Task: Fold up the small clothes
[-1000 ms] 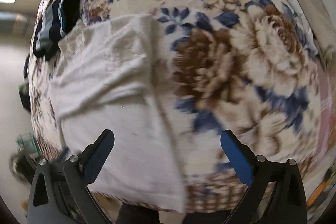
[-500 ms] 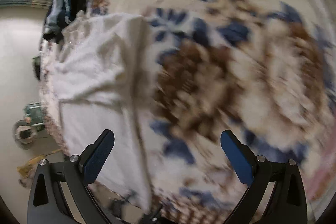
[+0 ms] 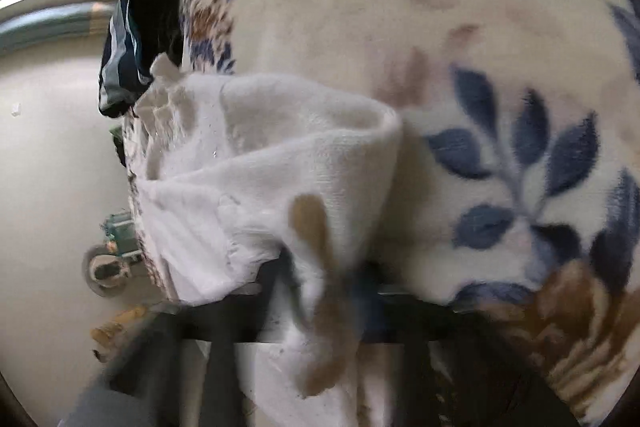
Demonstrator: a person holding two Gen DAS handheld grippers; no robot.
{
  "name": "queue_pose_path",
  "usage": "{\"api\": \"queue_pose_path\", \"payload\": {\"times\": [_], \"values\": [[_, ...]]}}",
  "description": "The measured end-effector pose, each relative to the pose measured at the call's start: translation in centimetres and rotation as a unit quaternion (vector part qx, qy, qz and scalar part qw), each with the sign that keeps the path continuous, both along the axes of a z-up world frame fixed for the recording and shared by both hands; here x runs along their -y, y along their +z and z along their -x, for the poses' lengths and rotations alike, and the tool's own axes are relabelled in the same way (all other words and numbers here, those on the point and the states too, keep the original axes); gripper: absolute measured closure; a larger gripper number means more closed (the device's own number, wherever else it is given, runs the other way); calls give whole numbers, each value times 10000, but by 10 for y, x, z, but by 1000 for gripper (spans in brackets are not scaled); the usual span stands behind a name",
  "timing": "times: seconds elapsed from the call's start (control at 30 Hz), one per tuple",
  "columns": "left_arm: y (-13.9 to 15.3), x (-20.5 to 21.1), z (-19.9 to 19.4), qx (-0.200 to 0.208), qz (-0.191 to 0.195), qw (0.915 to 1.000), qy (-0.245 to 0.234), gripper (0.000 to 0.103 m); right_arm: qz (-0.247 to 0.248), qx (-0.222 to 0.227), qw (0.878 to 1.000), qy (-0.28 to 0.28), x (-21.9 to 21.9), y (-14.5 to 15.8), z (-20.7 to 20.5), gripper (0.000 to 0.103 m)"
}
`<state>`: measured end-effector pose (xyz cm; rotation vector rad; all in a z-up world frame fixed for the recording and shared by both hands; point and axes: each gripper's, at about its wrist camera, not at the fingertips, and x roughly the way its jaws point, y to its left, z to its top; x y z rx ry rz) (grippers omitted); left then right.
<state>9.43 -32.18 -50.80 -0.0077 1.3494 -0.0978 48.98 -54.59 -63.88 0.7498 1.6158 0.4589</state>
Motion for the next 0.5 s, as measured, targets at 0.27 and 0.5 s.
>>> {"api": "queue_pose_path", "payload": {"times": [0.27,0.5], "values": [[45,-54,-4,289,201,9980,516,97,174,445,9988,85,-25,79,-2,87],[89,-138,-7,650,521,9873,1356,97,674,801,9931,529,-107,156,-25,87]]}}
